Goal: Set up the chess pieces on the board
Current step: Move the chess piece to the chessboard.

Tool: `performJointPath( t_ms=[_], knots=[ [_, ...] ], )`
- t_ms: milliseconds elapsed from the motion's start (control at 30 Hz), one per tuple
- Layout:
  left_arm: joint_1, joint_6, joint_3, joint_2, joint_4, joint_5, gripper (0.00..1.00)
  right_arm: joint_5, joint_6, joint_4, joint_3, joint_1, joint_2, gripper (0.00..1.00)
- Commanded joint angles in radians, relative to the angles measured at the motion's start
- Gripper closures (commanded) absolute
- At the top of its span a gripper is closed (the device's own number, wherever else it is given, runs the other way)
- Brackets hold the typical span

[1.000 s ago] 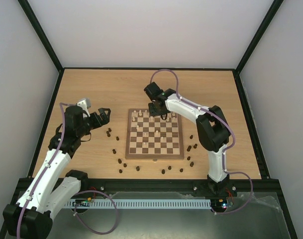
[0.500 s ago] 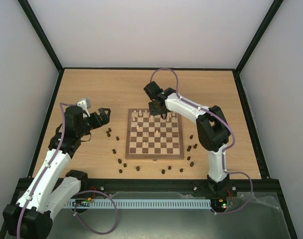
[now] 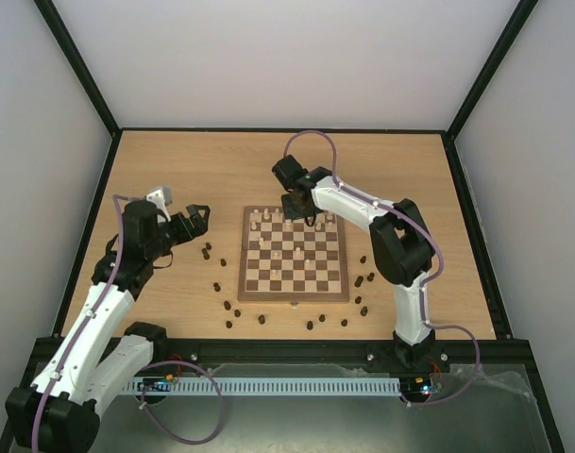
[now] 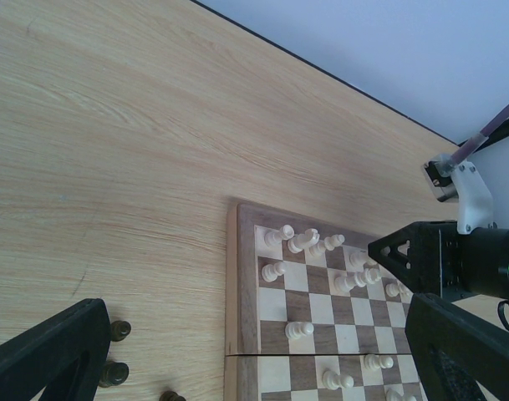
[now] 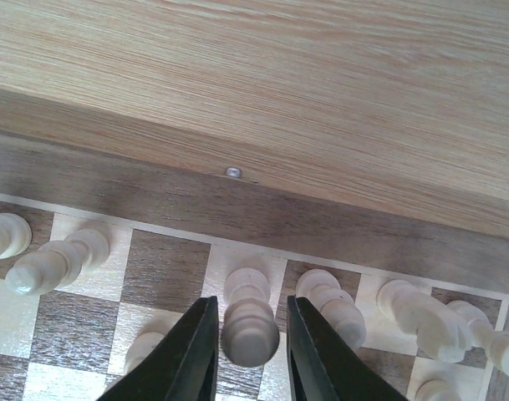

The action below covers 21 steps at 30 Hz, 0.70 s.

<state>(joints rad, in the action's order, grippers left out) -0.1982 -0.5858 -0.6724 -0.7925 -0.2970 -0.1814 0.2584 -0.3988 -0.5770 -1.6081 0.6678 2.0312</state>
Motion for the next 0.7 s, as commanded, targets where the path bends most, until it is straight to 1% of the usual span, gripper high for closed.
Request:
performJointPath(
  t_ms=[0,100,233,367,500,667],
  knots=[
    [-0.005,0.004,0.012,0.010,0.024,0.005,0.01,-0.001,0.011,-0.045,-0.021,0.006,0.015,0.74],
    [-0.006,0.004,0.013,0.009,0.025,0.005,0.01,0.003,0.011,-0.051,-0.022,0.005,-0.005,0.66],
    [-0.005,0.004,0.013,0.009,0.027,0.006,0.01,0.019,0.011,-0.059,-0.021,0.006,-0.058,0.63],
    [-0.005,0.003,0.012,0.012,0.028,0.007,0.00,0.004,0.012,-0.061,-0.012,0.007,-0.137,0.62],
    [-0.004,0.003,0.010,0.020,0.027,0.009,0.01,-0.053,0.017,-0.059,0.016,0.014,-0.198,0.61],
    [-0.006,0.002,0.012,0.019,0.025,0.014,0.01,-0.109,0.012,-0.063,0.067,0.040,-0.221,0.62]
  ],
)
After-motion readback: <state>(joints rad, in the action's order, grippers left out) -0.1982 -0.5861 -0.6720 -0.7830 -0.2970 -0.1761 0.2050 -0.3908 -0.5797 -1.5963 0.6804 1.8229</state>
